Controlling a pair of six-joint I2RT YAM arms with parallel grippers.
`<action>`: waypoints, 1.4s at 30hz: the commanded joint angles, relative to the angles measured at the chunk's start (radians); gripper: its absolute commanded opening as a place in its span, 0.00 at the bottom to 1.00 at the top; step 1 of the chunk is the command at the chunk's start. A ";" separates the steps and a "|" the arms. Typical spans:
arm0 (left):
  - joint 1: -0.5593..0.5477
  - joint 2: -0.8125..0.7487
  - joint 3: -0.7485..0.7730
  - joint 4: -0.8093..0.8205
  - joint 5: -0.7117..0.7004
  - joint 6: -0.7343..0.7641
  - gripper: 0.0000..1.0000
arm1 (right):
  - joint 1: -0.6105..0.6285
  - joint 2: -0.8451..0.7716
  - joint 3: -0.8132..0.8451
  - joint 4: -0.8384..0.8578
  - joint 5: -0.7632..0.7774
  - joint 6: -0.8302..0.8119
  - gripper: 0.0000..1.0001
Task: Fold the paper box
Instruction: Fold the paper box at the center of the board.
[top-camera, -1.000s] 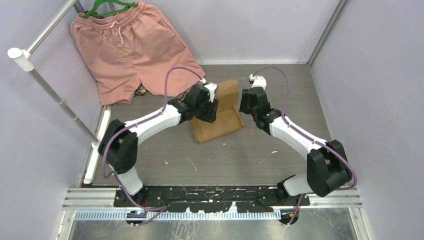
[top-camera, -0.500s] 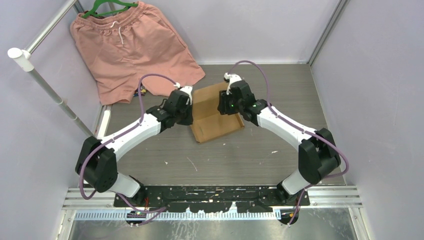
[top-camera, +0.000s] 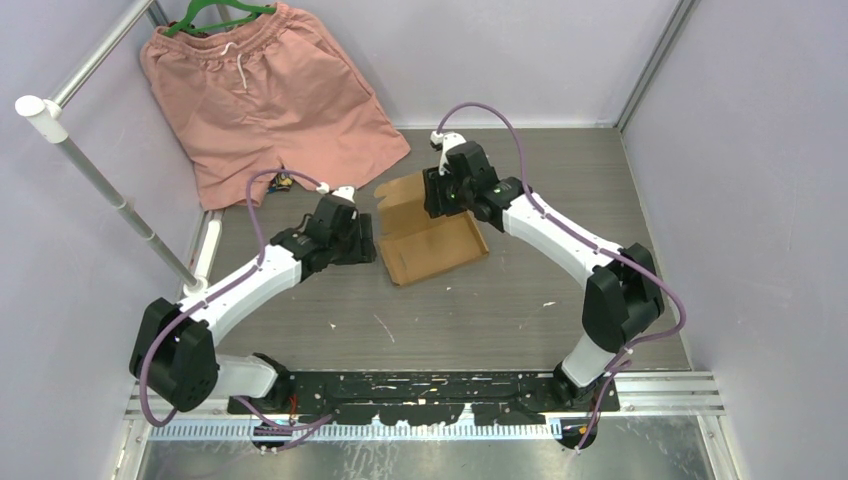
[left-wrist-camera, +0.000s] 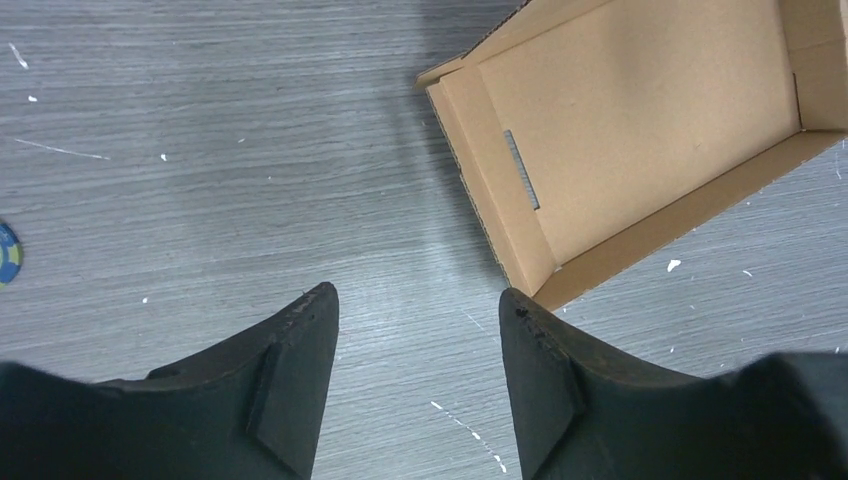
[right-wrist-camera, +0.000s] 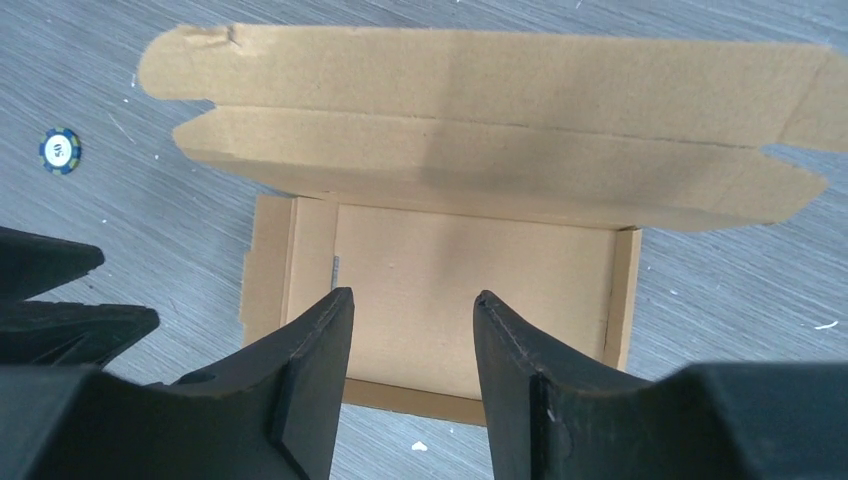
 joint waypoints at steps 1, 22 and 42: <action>0.017 -0.028 -0.020 0.041 0.044 -0.025 0.61 | -0.003 -0.010 0.112 -0.034 -0.022 -0.058 0.56; 0.140 0.046 -0.131 0.240 0.405 -0.078 0.64 | -0.168 -0.047 0.191 -0.218 -0.046 0.032 0.44; 0.140 0.219 -0.091 0.249 0.300 -0.076 0.44 | 0.041 0.142 0.121 -0.134 -0.072 0.115 0.40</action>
